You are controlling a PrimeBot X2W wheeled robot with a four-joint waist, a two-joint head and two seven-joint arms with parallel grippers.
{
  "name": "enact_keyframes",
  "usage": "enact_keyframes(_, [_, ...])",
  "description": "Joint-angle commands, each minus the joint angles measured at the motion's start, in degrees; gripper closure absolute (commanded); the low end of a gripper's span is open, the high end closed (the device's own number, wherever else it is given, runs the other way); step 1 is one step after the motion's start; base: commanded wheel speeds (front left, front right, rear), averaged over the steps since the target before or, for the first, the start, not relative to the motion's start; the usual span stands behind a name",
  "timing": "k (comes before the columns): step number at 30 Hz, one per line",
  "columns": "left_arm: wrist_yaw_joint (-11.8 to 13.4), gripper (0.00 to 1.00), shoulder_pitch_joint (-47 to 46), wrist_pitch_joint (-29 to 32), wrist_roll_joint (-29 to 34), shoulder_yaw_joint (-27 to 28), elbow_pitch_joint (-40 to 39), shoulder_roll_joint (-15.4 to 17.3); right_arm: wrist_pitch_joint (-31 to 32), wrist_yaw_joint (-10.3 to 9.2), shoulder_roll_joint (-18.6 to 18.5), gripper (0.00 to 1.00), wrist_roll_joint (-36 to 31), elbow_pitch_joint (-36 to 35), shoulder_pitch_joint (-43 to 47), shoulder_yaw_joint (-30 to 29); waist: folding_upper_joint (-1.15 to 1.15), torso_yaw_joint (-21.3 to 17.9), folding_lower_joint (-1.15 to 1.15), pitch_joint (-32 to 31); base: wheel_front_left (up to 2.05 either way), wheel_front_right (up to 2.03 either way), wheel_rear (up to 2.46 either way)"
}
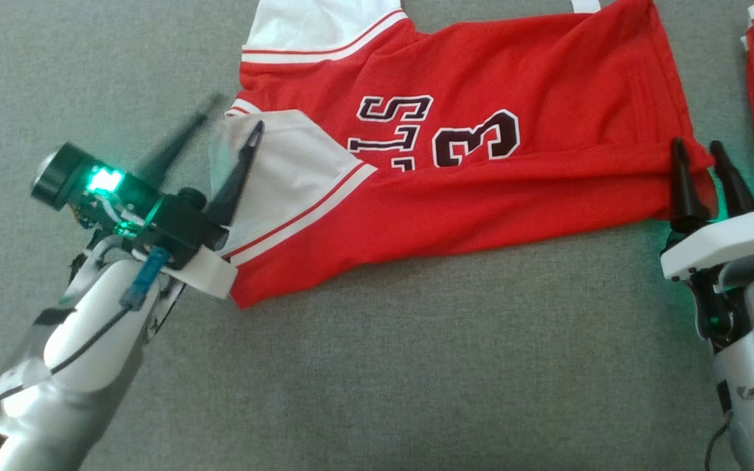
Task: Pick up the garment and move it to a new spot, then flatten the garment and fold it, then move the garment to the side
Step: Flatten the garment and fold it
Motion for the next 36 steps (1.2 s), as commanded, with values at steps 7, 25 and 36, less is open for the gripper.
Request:
enact_keyframes(7, [3.90, 0.00, 10.38, -0.29, -9.53, 9.09, -2.64, -3.70, -4.40, -0.11, 1.26, 0.00, 0.77, -2.51, 3.07, -0.93, 0.00, -0.10, -0.01, -2.51, 0.00, 0.00, 0.00])
enact_keyframes(25, [2.31, 0.00, 25.02, 0.53, -22.90, 14.64, 6.74, -14.13, -5.86, -0.11, 5.28, 0.00, 1.12, -1.66, 8.52, -2.74, 0.00, -1.04, -0.01, -5.91, 0.00, 0.00, 0.00])
enact_keyframes(36, [-1.77, 1.00, 23.34, 2.25, -24.64, 13.33, 10.68, -14.25, -4.24, -0.11, 5.19, 0.00, -0.08, 1.97, 7.31, -3.39, 0.00, -0.51, -0.01, -5.73, 0.00, 0.00, 0.00])
